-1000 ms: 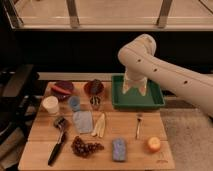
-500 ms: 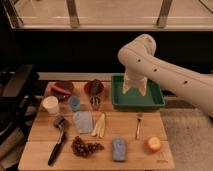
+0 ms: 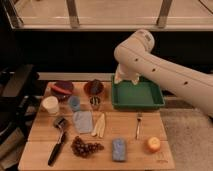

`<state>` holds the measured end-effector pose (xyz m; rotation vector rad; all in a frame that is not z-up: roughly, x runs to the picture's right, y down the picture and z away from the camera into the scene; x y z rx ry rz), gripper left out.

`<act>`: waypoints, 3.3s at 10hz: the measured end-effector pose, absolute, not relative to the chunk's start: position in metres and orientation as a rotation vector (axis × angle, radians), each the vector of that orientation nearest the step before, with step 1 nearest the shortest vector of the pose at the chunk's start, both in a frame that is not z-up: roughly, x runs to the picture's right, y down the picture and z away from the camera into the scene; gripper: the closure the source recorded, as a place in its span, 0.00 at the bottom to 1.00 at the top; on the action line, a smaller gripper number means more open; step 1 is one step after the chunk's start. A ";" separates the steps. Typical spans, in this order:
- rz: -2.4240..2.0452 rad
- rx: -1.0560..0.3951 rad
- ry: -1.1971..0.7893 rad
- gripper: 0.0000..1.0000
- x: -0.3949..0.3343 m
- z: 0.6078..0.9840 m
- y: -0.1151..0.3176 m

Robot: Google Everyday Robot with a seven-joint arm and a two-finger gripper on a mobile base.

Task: Place eraser in metal cup

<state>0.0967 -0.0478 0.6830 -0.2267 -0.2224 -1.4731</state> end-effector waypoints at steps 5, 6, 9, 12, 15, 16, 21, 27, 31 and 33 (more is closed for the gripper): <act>-1.525 0.009 -0.367 0.38 0.043 0.715 -0.083; -1.524 0.008 -0.366 0.38 0.045 0.714 -0.083; -1.467 0.008 -0.364 0.38 0.050 0.727 -0.079; -1.428 0.025 -0.392 0.38 0.042 0.778 -0.062; -1.407 0.026 -0.409 0.38 0.036 0.829 -0.056; -1.417 0.026 -0.416 0.38 0.030 0.838 -0.057; -1.446 0.042 -0.445 0.38 0.009 0.855 -0.067; -1.447 0.047 -0.448 0.38 0.007 0.862 -0.068; -1.465 0.063 -0.516 0.38 -0.031 0.897 -0.072; -1.459 0.048 -0.540 0.38 -0.031 0.911 -0.071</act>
